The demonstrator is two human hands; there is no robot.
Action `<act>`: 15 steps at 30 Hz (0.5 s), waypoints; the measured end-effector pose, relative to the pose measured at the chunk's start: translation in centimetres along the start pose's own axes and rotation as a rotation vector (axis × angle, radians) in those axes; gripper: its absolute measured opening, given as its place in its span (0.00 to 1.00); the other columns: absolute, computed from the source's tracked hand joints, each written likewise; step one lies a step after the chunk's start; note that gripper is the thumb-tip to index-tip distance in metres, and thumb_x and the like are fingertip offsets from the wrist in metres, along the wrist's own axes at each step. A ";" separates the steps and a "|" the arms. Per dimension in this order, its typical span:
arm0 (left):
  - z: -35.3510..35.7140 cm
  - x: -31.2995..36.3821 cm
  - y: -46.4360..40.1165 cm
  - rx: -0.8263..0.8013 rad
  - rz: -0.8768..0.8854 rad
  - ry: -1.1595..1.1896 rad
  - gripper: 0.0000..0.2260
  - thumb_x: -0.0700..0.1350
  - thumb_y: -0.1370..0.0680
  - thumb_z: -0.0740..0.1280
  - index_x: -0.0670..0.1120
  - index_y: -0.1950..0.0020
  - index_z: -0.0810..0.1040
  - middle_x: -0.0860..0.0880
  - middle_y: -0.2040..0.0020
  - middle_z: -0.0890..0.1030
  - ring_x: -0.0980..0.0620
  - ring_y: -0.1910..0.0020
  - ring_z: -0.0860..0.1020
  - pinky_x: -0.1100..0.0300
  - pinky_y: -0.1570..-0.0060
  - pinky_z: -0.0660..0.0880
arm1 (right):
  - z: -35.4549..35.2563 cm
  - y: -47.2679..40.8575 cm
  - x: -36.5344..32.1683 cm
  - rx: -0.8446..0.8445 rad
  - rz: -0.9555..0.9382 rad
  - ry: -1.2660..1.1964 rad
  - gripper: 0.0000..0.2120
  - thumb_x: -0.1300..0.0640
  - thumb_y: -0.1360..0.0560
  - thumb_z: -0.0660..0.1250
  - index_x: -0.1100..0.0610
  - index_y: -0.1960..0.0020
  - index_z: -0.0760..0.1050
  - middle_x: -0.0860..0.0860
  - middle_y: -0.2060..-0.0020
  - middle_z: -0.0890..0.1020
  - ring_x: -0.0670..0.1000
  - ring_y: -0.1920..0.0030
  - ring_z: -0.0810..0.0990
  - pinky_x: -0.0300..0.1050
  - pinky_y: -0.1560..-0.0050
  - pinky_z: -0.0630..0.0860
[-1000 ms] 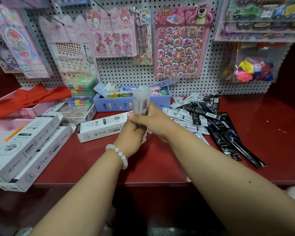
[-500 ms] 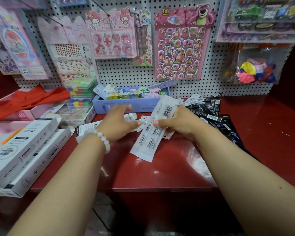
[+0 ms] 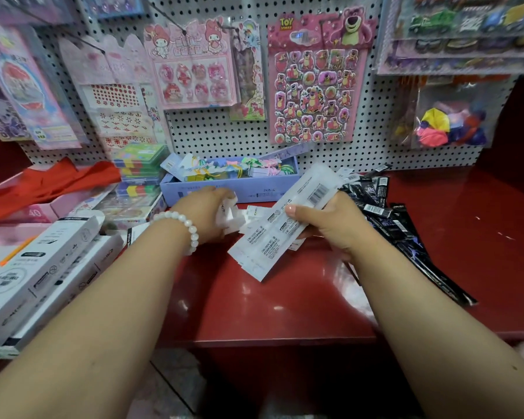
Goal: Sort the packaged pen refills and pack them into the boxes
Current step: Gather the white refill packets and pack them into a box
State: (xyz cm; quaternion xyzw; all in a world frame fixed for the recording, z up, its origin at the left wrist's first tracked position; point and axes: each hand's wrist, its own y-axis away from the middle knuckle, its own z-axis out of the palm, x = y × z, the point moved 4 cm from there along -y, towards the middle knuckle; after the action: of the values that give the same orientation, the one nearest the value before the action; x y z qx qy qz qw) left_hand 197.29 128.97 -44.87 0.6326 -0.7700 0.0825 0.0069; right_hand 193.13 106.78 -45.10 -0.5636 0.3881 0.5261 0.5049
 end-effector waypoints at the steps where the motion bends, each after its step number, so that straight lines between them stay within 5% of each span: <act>1: -1.0 0.2 0.7 0.088 0.026 0.051 0.31 0.50 0.31 0.74 0.51 0.30 0.68 0.48 0.34 0.73 0.46 0.36 0.72 0.55 0.38 0.69 | -0.4 0.1 -0.6 0.029 -0.023 -0.030 0.06 0.68 0.29 0.70 0.59 0.57 0.79 0.51 0.65 0.85 0.53 0.62 0.84 0.50 0.61 0.83; 4: -3.3 0.5 3.4 0.309 0.070 0.210 0.33 0.40 0.33 0.75 0.48 0.30 0.69 0.48 0.32 0.72 0.48 0.34 0.71 0.61 0.38 0.65 | -1.6 0.1 -2.8 0.141 -0.131 -0.137 0.07 0.68 0.29 0.69 0.57 0.57 0.78 0.52 0.62 0.85 0.54 0.58 0.84 0.54 0.54 0.82; 9: -3.9 0.9 6.8 0.513 0.033 0.321 0.34 0.34 0.36 0.74 0.49 0.32 0.71 0.50 0.35 0.75 0.53 0.37 0.72 0.66 0.40 0.65 | -1.6 0.7 -6.1 0.279 -0.296 -0.305 0.06 0.66 0.28 0.69 0.56 0.57 0.76 0.50 0.65 0.84 0.52 0.60 0.84 0.52 0.59 0.82; 11: -4.0 1.1 7.4 0.565 0.012 0.375 0.33 0.34 0.37 0.75 0.49 0.34 0.72 0.52 0.38 0.76 0.56 0.40 0.72 0.70 0.41 0.63 | -1.1 1.0 -6.7 0.330 -0.347 -0.312 0.04 0.62 0.31 0.72 0.60 0.59 0.77 0.53 0.61 0.83 0.55 0.57 0.83 0.59 0.53 0.81; 13: -4.2 1.1 7.8 0.598 -0.004 0.438 0.32 0.35 0.37 0.77 0.50 0.35 0.73 0.55 0.41 0.76 0.58 0.42 0.74 0.70 0.41 0.65 | -0.4 1.6 -7.3 0.391 -0.400 -0.262 0.14 0.57 0.33 0.75 0.67 0.61 0.74 0.56 0.62 0.79 0.55 0.58 0.79 0.67 0.51 0.78; 15: -4.4 1.3 8.0 0.615 -0.005 0.475 0.32 0.36 0.37 0.78 0.51 0.36 0.72 0.55 0.41 0.76 0.57 0.41 0.75 0.67 0.40 0.67 | 0.4 2.3 -7.6 0.419 -0.470 -0.210 0.07 0.58 0.31 0.74 0.59 0.63 0.79 0.49 0.65 0.80 0.50 0.59 0.79 0.58 0.50 0.79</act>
State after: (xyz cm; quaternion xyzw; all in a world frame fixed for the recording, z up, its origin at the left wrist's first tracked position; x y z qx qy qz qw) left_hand 188.81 129.78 -41.36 0.5703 -0.6847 0.4537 -0.0051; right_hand 189.72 106.03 -37.92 -0.4645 0.2929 0.3590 0.7547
